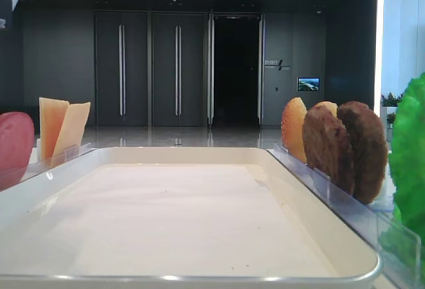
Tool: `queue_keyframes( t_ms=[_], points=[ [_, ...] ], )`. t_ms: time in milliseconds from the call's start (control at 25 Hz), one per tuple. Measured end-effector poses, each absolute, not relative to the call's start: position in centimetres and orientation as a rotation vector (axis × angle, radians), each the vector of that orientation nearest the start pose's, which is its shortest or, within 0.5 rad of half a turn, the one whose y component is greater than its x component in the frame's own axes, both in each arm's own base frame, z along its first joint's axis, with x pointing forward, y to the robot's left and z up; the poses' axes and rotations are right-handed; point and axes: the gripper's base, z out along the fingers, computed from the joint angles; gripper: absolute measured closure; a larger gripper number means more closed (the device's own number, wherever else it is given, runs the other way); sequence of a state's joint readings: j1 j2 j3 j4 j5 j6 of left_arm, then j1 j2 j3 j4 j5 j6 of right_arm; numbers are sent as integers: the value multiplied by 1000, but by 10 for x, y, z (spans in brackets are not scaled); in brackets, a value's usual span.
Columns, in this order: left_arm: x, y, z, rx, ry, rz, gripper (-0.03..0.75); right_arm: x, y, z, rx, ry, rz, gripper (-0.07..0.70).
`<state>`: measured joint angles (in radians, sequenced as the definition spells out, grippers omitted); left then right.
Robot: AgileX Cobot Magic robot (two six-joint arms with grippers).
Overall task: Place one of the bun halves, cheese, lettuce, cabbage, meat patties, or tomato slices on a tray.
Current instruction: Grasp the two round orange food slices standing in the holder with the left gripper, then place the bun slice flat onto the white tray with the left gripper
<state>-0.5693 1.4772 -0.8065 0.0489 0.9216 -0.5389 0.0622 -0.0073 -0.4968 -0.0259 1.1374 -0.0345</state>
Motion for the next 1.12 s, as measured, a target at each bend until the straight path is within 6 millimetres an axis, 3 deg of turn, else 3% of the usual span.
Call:
queue_keyframes(
  t_ms=[200, 240, 760, 1120],
  points=[
    [202, -124, 197, 101, 3077, 32, 561, -9, -3, 270, -100, 2114, -15, 329],
    [202, -124, 197, 104, 3077, 39, 573, -9, -3, 270, -100, 2114, -15, 329],
    [199, -123, 202, 150, 3083, 11, 573, -9, -3, 270, -100, 2114, -15, 329],
    [197, -125, 253, 126, 2974, -118, 575, -9, -3, 270, -100, 2114, -15, 329]
  ],
)
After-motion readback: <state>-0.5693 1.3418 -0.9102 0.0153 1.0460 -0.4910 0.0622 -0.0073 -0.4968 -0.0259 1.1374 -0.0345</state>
